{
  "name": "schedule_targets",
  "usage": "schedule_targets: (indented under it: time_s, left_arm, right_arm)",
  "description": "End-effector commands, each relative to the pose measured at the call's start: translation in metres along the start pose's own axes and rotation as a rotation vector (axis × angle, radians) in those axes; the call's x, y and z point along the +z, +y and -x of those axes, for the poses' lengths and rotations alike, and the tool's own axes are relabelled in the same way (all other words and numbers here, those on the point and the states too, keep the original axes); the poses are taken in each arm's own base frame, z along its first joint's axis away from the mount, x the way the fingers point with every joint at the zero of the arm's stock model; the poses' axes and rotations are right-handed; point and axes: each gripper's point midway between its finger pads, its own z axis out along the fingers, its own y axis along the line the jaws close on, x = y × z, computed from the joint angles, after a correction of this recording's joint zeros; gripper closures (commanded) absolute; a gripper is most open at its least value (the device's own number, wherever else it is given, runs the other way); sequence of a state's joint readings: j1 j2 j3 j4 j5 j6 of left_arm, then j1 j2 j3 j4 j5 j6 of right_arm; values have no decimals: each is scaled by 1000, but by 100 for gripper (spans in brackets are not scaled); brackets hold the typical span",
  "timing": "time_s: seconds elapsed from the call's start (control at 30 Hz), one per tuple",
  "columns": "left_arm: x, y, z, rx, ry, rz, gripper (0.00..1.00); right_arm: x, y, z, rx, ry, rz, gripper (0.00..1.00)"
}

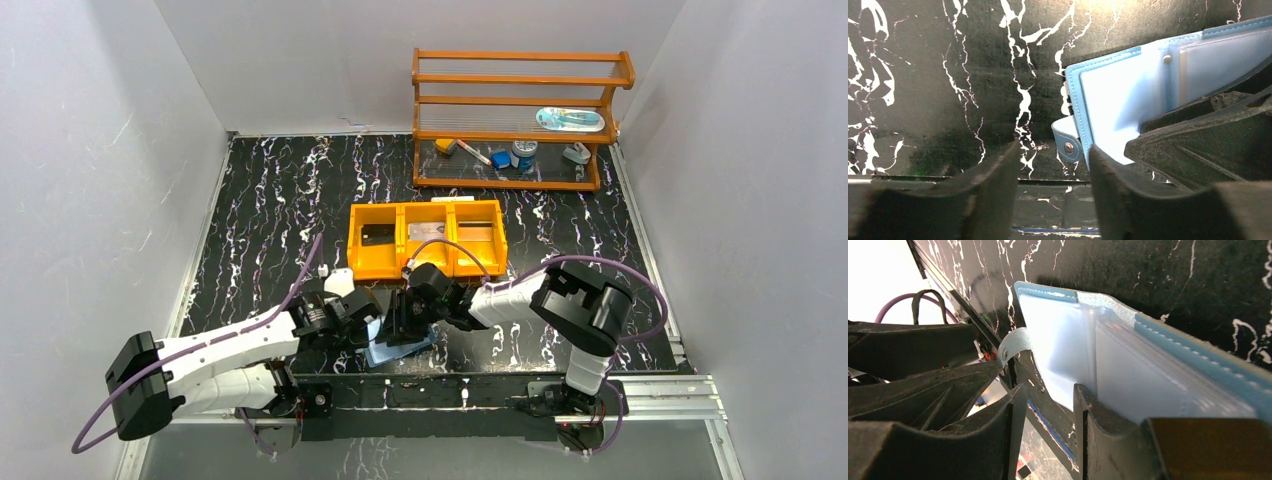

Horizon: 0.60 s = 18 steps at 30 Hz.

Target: Take the credit cards out of the card holder

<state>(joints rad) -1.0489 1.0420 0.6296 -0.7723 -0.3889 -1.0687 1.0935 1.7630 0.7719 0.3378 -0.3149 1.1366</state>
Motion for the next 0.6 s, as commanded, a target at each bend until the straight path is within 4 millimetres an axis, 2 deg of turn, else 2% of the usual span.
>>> schedule_targets:
  time_s: [0.0, 0.13, 0.23, 0.3, 0.57]
  left_arm:
    - [-15, 3, 20, -37, -75, -3, 45]
    - [-16, -15, 25, -26, -95, -94, 36]
    - [-11, -21, 25, -2, -89, -98, 36]
    - [-4, -22, 23, 20, -80, -76, 36]
    - [18, -28, 22, 18, -48, -29, 41]
  right_arm:
    - [3, -19, -1, 50, -19, -71, 53]
    - [0, -24, 4, 59, -50, -101, 59]
    - [-2, -26, 7, 57, -71, -115, 62]
    - [-9, -17, 11, 44, -95, -96, 64]
    - [-19, -19, 16, 51, -143, -104, 65]
